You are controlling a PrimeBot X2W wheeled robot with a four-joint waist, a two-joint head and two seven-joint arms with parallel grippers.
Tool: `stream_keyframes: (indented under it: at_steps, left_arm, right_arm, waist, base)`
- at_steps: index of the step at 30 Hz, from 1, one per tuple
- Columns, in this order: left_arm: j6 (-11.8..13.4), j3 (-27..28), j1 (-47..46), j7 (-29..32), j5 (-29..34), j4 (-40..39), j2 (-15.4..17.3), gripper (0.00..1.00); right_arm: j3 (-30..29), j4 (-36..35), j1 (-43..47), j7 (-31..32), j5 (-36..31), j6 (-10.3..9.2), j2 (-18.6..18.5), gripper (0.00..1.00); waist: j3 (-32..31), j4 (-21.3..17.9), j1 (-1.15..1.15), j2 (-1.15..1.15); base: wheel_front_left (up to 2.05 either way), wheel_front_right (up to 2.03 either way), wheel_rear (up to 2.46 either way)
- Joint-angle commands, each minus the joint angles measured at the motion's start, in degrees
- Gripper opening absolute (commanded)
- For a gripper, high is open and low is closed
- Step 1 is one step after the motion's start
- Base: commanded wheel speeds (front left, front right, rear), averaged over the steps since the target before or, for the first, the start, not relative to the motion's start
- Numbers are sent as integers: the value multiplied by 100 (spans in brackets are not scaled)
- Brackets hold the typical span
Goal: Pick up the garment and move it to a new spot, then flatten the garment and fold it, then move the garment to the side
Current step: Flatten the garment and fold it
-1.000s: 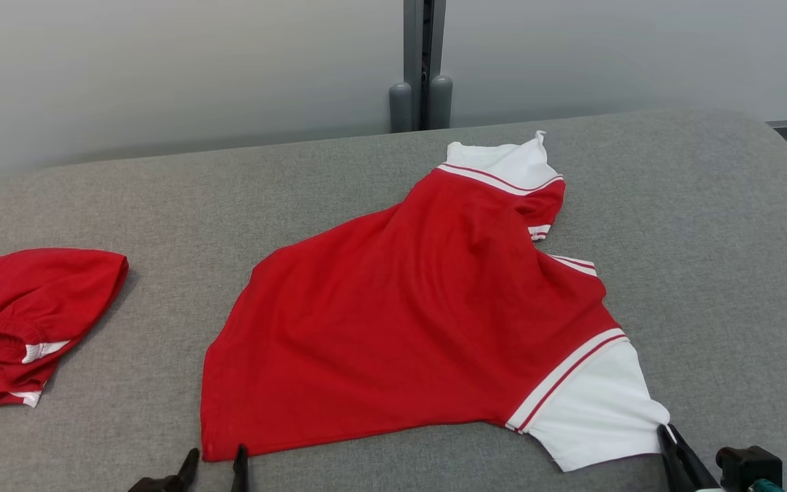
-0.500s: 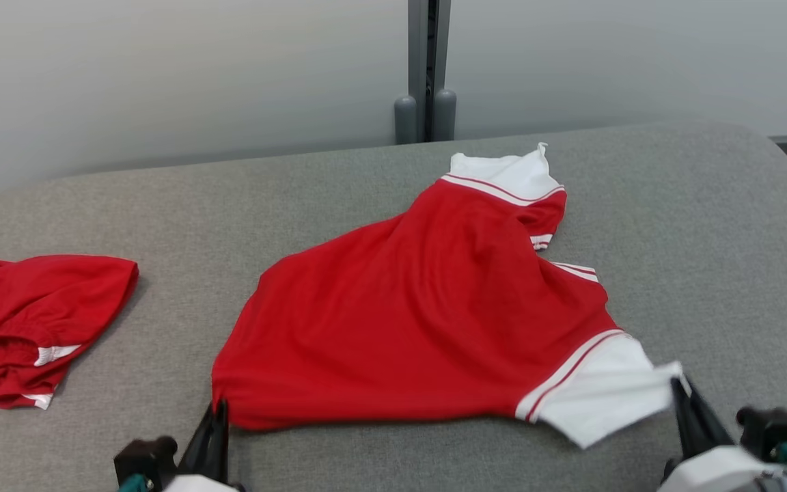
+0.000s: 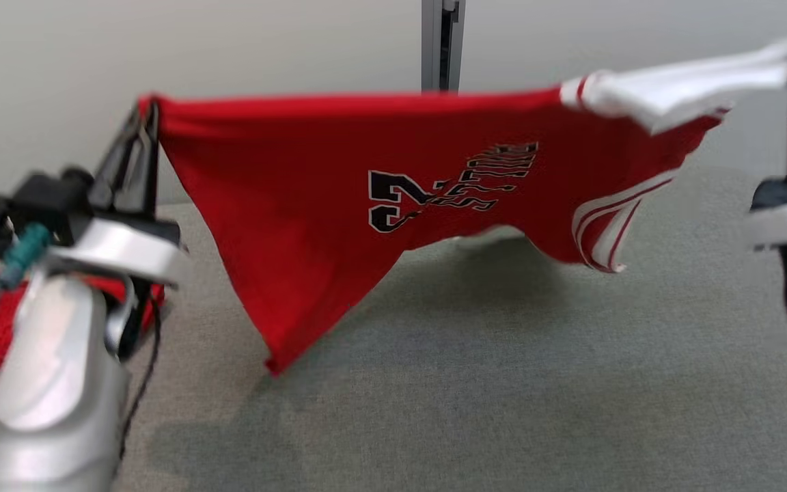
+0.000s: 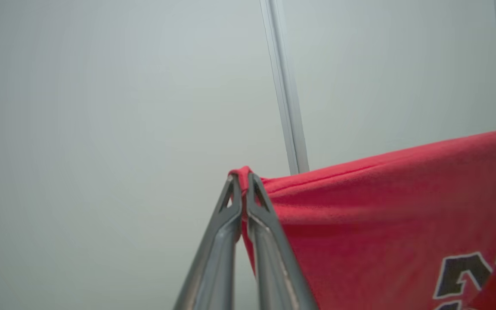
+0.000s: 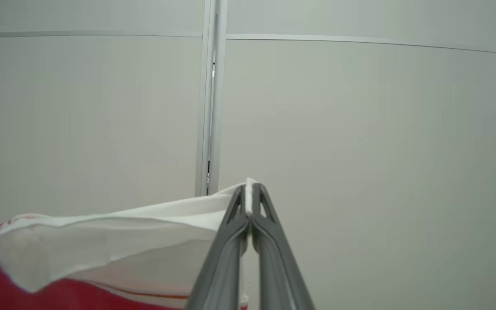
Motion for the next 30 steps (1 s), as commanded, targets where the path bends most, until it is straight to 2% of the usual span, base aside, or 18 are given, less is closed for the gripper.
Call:
stream_keyframes:
  at_steps: [1, 6, 12, 15, 21, 26, 30]
  left_arm:
    - [-10, -1, -252, 0, 46, 52, 83, 0]
    - [-54, -138, -1167, 59, 90, 249, 298, 0]
    - [-74, -322, -1785, 304, 169, 493, 434, 0]
    - [-73, -351, -2111, 417, 94, 748, 386, 0]
    - [40, -502, -3055, 401, 323, 1304, 431, 0]
    - [150, -573, -3960, 204, 479, 1628, 460, 0]
    - [228, -640, -4498, 56, 560, 1925, 397, 0]
  right_arm:
    - [-2, -32, -191, -1, 51, -4, -69, 0]
    - [179, -28, -1049, 61, 101, -4, -322, 0]
    - [371, 278, -1821, 243, -11, -4, -474, 0]
    - [396, 730, -2320, 288, -54, -4, -497, 0]
    - [448, 1393, -3445, 182, -218, -4, -488, 0]
    - [456, 1836, -4340, 77, -560, -4, -555, 0]
    - [194, 2250, -4887, 21, -784, -4, -545, 0]
  waist:
    - [-28, 9, 0, 0]
    - [-49, -14, 0, 0]
    - [204, -27, 0, 0]
    - [655, -28, 0, 0]
    - [1410, -25, 0, 0]
    - [1797, -49, 0, 0]
    - [2063, -19, 0, 0]
  base:
    - [0, 0, 0]
    - [0, 0, 0]
    - [0, 0, 0]
    - [0, 0, 0]
    - [0, 0, 0]
    - [0, 0, 0]
    - [0, 0, 0]
